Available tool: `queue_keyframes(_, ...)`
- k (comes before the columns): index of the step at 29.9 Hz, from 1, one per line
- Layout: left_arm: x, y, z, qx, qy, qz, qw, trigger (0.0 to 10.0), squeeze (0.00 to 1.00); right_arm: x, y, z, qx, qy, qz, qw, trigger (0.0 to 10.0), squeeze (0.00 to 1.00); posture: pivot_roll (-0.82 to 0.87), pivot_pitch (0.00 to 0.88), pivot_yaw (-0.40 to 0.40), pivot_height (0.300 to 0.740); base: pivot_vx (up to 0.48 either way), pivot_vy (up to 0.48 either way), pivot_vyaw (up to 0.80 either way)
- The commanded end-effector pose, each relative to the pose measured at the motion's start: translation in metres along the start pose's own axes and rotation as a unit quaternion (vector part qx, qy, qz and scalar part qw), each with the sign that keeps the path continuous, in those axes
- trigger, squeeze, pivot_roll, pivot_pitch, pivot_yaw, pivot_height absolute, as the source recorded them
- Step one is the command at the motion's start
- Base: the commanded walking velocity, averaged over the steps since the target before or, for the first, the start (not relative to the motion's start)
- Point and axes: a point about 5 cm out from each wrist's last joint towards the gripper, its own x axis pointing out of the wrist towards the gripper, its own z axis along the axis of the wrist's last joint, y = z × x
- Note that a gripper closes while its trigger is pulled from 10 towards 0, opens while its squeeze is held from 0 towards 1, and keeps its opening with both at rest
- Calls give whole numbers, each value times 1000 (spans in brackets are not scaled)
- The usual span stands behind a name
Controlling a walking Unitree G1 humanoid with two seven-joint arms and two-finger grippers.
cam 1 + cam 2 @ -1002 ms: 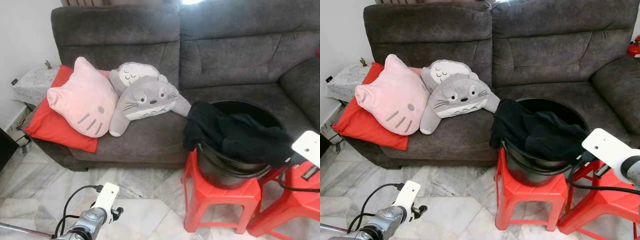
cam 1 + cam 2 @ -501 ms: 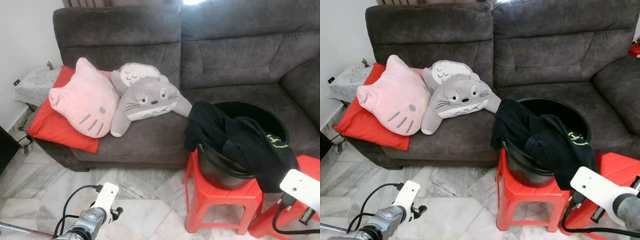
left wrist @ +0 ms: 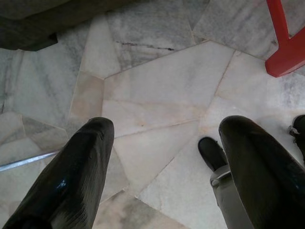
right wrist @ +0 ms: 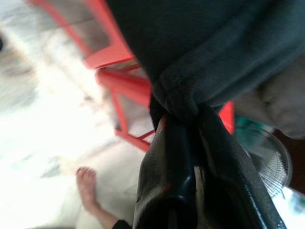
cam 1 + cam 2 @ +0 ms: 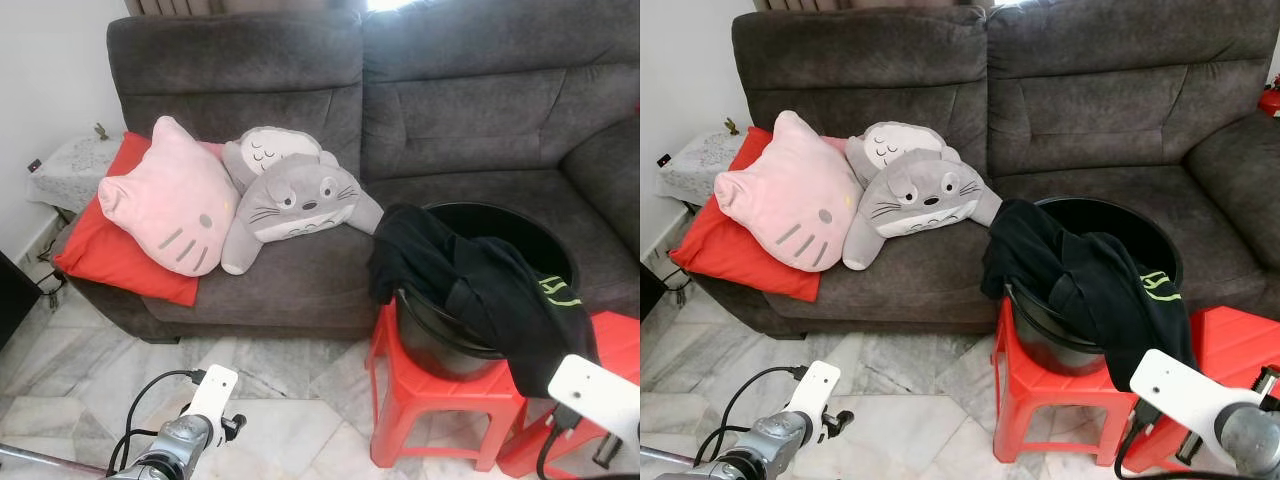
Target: Hang hanger
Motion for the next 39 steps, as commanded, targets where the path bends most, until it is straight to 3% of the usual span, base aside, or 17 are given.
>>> queue_keyframes(1, -1, 4, -2, 6, 7, 3, 1000, 10000, 0, -3, 21, 4, -23, -13, 67, 997, 0, 0, -288, 0, 113, 740, 0, 0, 0)
queue_keyframes(5, -1, 4, -2, 5, 7, 4, 1000, 10000, 0, -3, 36, 7, -35, -18, 112, 993, 0, 0, -288, 0, 113, 740, 0, 0, 0)
queue_keyframes(9, -1, 4, -2, 5, 7, 4, 1000, 10000, 0, -2, 38, 8, -38, -16, 117, 992, 0, 0, -288, 0, 113, 740, 0, 0, 0)
queue_keyframes(17, -1, 4, -2, 6, 6, 4, 1000, 10000, 0, 8, 17, 9, -9, 3, 25, 1000, 0, 0, -288, 0, 113, 740, 0, 0, 0)
queue_keyframes(18, -1, 4, -2, 6, 6, 4, 1000, 10000, 0, 9, 14, 10, -2, 4, 12, 1000, 6039, 0, -288, 0, 113, 740, 0, 0, 0)
queue_keyframes(21, -1, 4, -2, 6, 7, 4, 1000, 10000, 0, 10, 11, 12, 4, -1, -2, 1000, 6039, 0, -288, 0, 113, 740, 0, 0, 0)
queue_keyframes(22, -1, 4, -2, 6, 7, 4, 1000, 10000, 0, 10, 10, 14, 7, -4, -4, 1000, 10000, 0, -288, 0, 113, 740, 0, 0, 0)
queue_keyframes(23, -1, 4, -2, 6, 7, 4, 1000, 10000, 0, 10, 10, 14, 7, -4, -4, 1000, 10000, 0, -288, 0, 113, 740, 0, 0, 0)
queue_keyframes(24, -1, 4, -2, 6, 7, 4, 1000, 10000, 0, 9, 10, 18, 13, -14, -6, 1000, 10000, 545, -288, 0, 113, 740, 0, 0, 0)
queue_keyframes(26, -1, 4, -2, 6, 7, 4, 1000, 10000, 0, 9, 10, 18, 13, -14, -6, 1000, 10000, 545, -288, 0, 113, 740, 0, 0, 0)
queue_keyframes(27, -1, 4, -2, 6, 7, 4, 1000, 10000, 0, 8, 10, 23, 23, -29, -3, 999, 10000, 1000, -288, 0, 113, 740, 0, 0, 0)
queue_keyframes(32, -1, 5, -3, 7, 7, 4, 1000, 10000, 0, 2, 10, 37, 52, -71, 3, 996, 10000, 1000, -281, 0, 112, 740, 0, 0, 0)
queue_keyframes(39, -1, 4, -3, 7, 7, 3, 1000, 10000, 0, -7, -9, 46, 85, -98, -53, 990, 10000, 1000, -281, 0, 112, 740, 0, 0, 0)
